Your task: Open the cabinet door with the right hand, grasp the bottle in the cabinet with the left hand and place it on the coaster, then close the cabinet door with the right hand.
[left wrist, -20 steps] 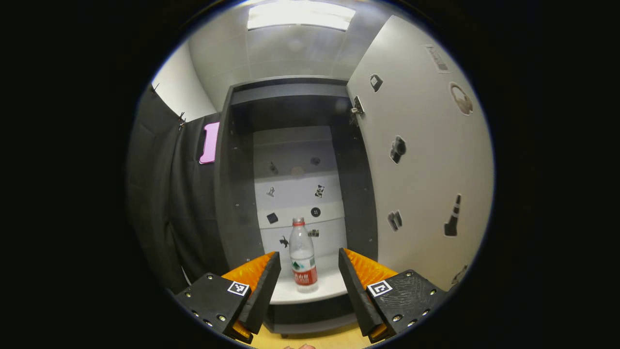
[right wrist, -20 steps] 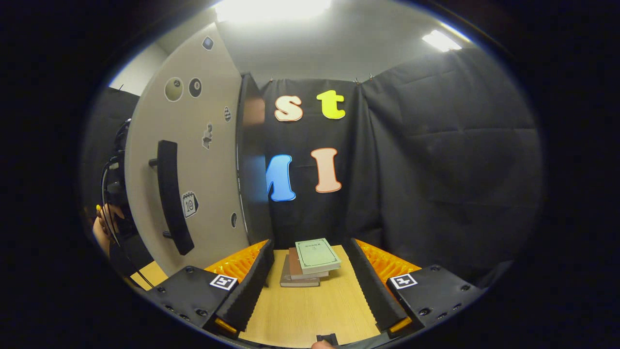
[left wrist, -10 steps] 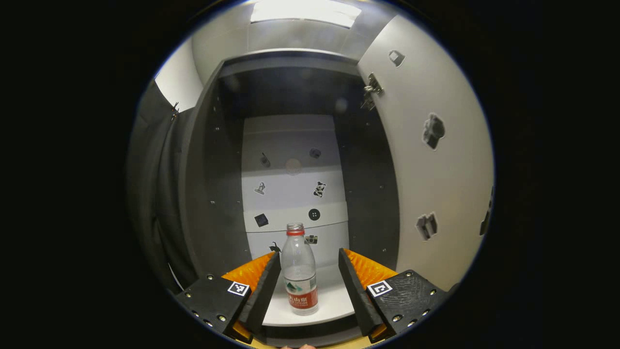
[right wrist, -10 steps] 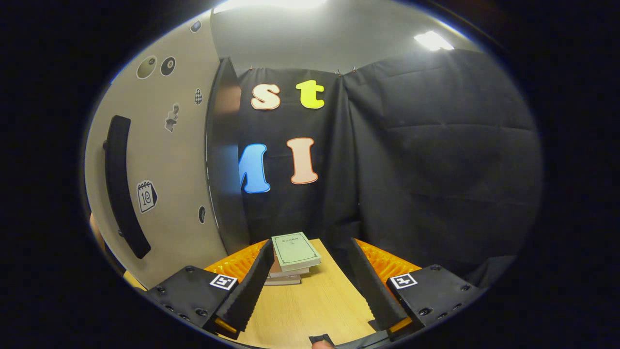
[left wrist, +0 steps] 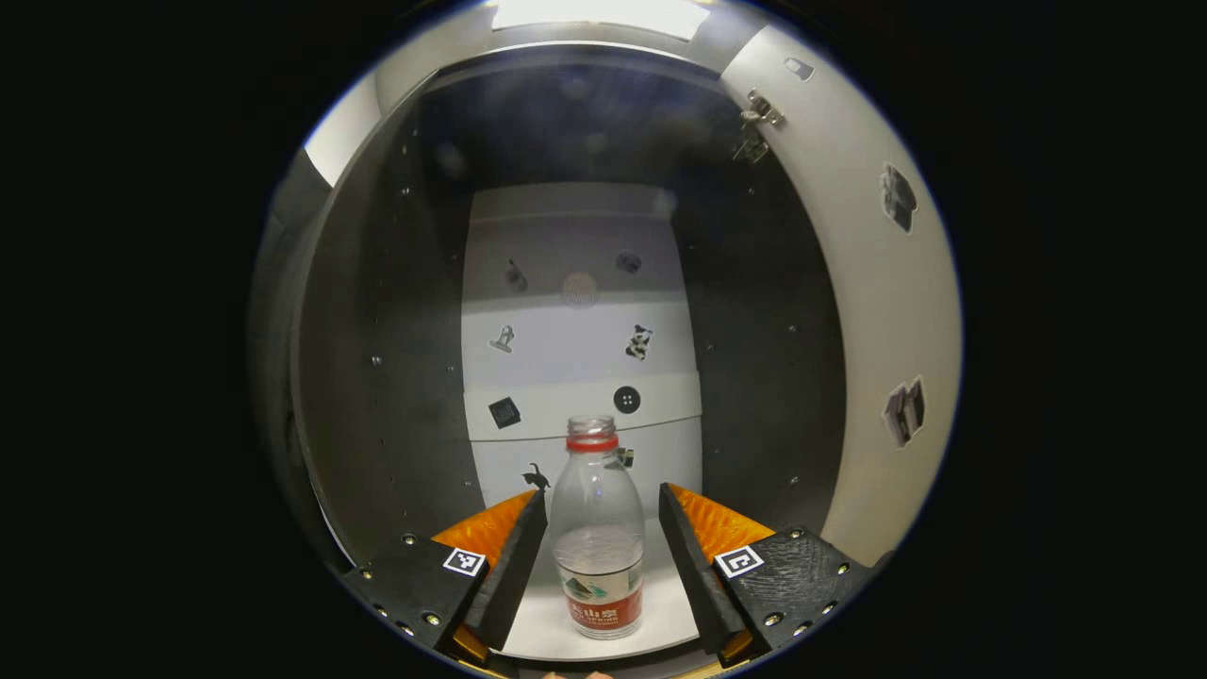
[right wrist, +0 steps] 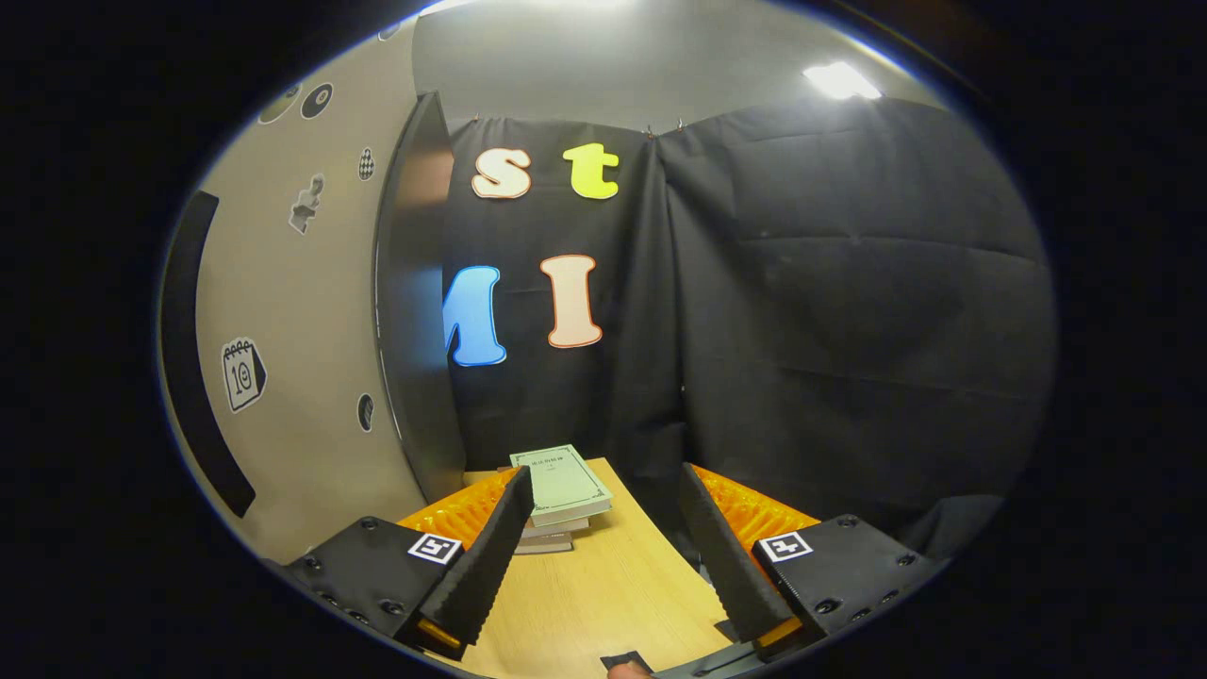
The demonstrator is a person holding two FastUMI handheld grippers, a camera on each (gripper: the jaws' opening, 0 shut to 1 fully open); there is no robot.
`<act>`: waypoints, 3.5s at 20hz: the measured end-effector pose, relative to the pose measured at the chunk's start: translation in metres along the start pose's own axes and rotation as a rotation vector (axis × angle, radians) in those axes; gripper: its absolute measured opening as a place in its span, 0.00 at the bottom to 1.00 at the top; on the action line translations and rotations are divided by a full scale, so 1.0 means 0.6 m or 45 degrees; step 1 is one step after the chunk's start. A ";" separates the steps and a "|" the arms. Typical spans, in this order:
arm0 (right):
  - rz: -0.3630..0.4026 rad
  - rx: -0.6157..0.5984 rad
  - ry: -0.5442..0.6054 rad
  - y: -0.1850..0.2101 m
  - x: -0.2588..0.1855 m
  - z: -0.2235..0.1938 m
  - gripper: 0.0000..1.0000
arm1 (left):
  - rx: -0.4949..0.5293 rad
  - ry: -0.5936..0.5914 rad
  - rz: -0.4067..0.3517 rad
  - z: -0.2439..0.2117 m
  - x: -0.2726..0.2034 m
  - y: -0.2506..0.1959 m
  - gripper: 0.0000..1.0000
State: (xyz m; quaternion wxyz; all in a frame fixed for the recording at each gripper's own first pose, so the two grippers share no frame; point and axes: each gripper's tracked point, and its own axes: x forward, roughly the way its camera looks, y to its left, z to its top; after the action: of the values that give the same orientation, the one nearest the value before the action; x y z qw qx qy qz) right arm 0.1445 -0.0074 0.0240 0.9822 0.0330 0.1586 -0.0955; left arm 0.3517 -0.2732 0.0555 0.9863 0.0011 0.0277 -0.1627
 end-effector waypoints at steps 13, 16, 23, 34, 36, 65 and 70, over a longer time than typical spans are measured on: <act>0.083 0.026 -0.039 0.015 0.000 0.007 0.98 | -0.053 -0.081 0.027 0.042 -0.112 0.016 0.61; 0.132 0.030 -0.051 0.024 -0.003 0.008 0.98 | -0.047 -0.085 0.068 0.044 -0.172 0.039 0.61; 0.239 0.024 -0.075 0.044 -0.007 0.015 0.99 | -0.048 -0.076 0.185 0.012 -0.321 0.102 0.61; 0.327 0.087 -0.078 0.072 -0.011 0.007 0.99 | -0.098 0.018 0.242 -0.162 -0.511 0.115 0.61; 0.326 0.116 -0.054 0.075 -0.012 0.001 0.98 | -0.135 0.034 0.238 -0.201 -0.538 0.111 0.59; 0.270 -0.104 -0.135 0.039 0.020 -0.006 0.98 | -0.147 0.150 0.452 -0.546 -0.621 0.142 0.62; 0.275 -0.119 -0.140 0.040 0.019 -0.001 0.98 | -0.146 0.202 0.460 -0.544 -0.630 0.136 0.67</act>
State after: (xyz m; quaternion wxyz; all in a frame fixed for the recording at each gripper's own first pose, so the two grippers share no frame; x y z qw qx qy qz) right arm 0.1599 0.0142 0.0203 0.9944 -0.0011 0.1044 0.0166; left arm 0.0026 -0.0713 -0.2500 0.9926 -0.0374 0.1137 0.0193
